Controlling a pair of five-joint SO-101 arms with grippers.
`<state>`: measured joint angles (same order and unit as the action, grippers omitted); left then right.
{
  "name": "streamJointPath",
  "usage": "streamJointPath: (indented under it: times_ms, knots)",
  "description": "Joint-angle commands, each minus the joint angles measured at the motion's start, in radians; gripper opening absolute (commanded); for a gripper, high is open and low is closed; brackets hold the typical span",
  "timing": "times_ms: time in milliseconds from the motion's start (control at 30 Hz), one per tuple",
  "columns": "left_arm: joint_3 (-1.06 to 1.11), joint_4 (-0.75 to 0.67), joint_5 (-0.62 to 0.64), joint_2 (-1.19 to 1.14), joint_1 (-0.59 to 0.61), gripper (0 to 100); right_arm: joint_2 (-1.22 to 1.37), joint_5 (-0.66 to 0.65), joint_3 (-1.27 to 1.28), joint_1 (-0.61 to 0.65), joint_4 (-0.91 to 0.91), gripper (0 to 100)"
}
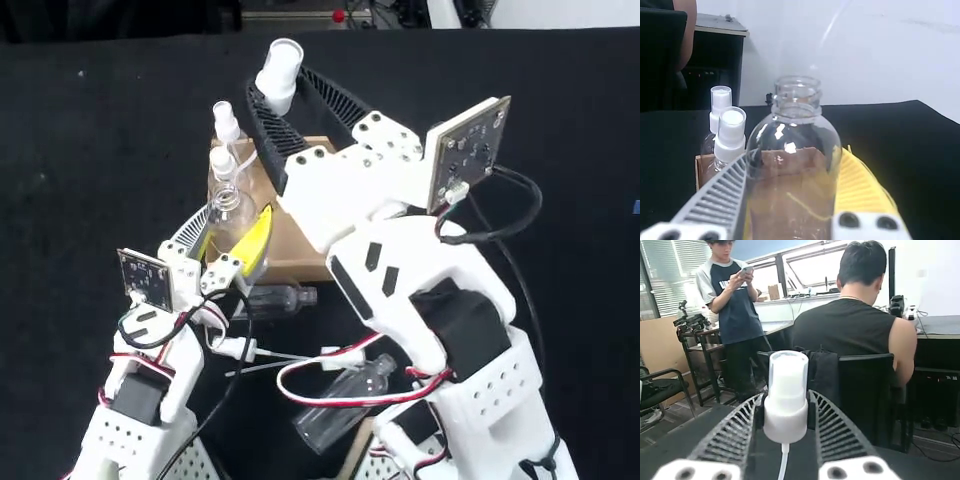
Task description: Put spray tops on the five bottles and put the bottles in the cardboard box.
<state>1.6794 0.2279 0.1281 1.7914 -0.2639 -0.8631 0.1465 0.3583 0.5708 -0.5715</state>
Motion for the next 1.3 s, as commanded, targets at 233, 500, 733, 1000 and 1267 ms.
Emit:
streamJointPath:
  times_ms: [233, 500, 733, 1000, 1267]
  knots:
    - [0.022, -0.025, 0.006, 0.008, -0.01, 7, -0.028, -0.029, 0.018, 0.071, 0.032, 1.5]
    - [0.022, -0.025, 0.006, 0.008, -0.01, 7, -0.027, -0.095, 0.021, 0.074, 0.037, 1.1]
    - [0.022, -0.025, 0.006, 0.008, -0.01, 7, -0.028, -0.094, 0.053, 0.077, 0.029, 1.5]
    - [0.022, -0.025, 0.006, 0.008, -0.01, 7, -0.027, -0.103, 0.018, 0.218, -0.109, 15.1]
    - [0.022, -0.025, 0.006, 0.008, -0.01, 7, -0.027, -0.104, -0.07, 0.206, -0.216, 16.9]
